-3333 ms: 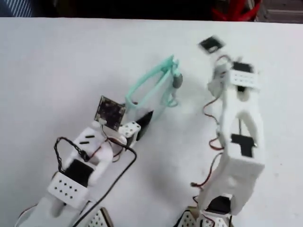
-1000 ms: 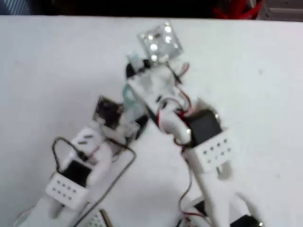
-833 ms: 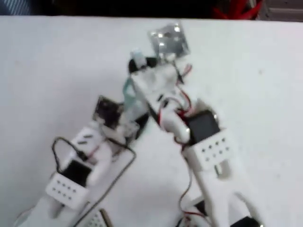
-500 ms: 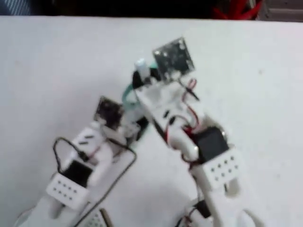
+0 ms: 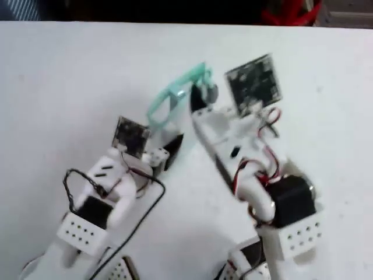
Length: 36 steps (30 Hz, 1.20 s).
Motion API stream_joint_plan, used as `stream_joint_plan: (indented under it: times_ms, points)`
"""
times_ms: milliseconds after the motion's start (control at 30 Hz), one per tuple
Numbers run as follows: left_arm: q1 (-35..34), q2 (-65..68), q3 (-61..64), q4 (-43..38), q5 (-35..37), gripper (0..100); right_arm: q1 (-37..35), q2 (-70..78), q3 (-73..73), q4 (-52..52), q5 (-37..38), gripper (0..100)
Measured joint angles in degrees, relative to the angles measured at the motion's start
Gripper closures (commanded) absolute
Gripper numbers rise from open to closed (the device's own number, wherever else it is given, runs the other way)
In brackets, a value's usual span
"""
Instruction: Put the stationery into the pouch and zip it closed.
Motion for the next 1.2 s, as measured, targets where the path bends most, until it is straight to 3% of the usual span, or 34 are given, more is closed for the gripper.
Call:
stream_joint_plan:
  times_ms: [233, 500, 600, 767, 967, 1200]
  points:
    - [0.88, -0.18, -0.62, 2.46, 0.62, 74, 2.29, 18.46, -13.89, 9.76, 0.0, 70.4]
    - [1.76, -7.65, -0.97, 10.11, 8.18, 71, 2.29, 32.0, -31.38, 20.48, 0.0, 70.5]
    - [1.76, -8.79, -0.97, 10.55, 8.44, 71, 2.29, 34.29, -34.11, 23.3, 0.0, 71.1]
    - [1.85, -8.88, -0.97, 10.55, 8.44, 71, 2.37, 36.04, -36.04, 27.6, 0.0, 80.7]
    - [0.79, -8.88, -0.97, 10.55, 8.44, 71, 3.87, 33.76, -44.84, 33.23, 0.0, 81.5]
    - [0.79, -8.88, -0.97, 10.55, 8.44, 71, -4.57, 36.57, -42.81, 35.69, 6.77, 81.8]
